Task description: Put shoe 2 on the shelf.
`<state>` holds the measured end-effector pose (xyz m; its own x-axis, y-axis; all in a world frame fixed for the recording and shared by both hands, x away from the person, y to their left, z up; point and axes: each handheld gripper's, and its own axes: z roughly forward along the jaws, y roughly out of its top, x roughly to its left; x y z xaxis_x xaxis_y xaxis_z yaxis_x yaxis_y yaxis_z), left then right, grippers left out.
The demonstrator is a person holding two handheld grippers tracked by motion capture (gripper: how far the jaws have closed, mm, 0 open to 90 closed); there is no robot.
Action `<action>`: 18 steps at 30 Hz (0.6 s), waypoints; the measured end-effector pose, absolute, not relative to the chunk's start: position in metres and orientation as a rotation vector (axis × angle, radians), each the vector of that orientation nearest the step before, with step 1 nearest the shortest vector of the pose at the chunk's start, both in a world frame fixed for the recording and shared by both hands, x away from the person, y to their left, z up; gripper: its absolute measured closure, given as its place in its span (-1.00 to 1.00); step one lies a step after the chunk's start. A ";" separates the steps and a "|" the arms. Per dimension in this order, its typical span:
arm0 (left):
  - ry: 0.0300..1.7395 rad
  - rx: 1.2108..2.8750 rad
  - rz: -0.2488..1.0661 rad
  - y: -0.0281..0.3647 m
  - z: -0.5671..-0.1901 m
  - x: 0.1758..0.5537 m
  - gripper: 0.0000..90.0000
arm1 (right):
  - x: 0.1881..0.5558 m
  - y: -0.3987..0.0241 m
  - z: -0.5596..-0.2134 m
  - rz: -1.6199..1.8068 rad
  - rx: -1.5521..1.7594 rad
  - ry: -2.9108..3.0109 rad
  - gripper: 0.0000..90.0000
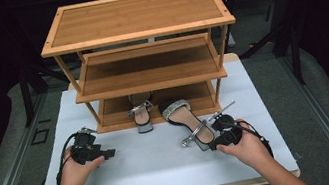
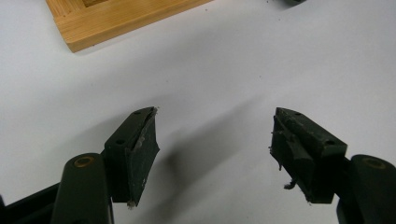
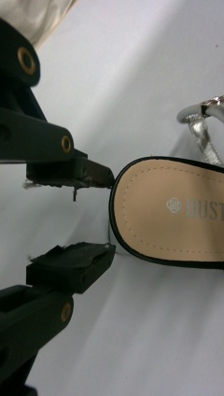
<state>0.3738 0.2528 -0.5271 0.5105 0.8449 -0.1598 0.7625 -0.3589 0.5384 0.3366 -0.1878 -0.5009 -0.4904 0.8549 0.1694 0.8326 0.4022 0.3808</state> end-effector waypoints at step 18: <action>1.310 2.195 0.191 0.253 -0.528 0.375 -0.31 | 0.350 -0.153 -0.492 0.821 1.513 2.635 0.17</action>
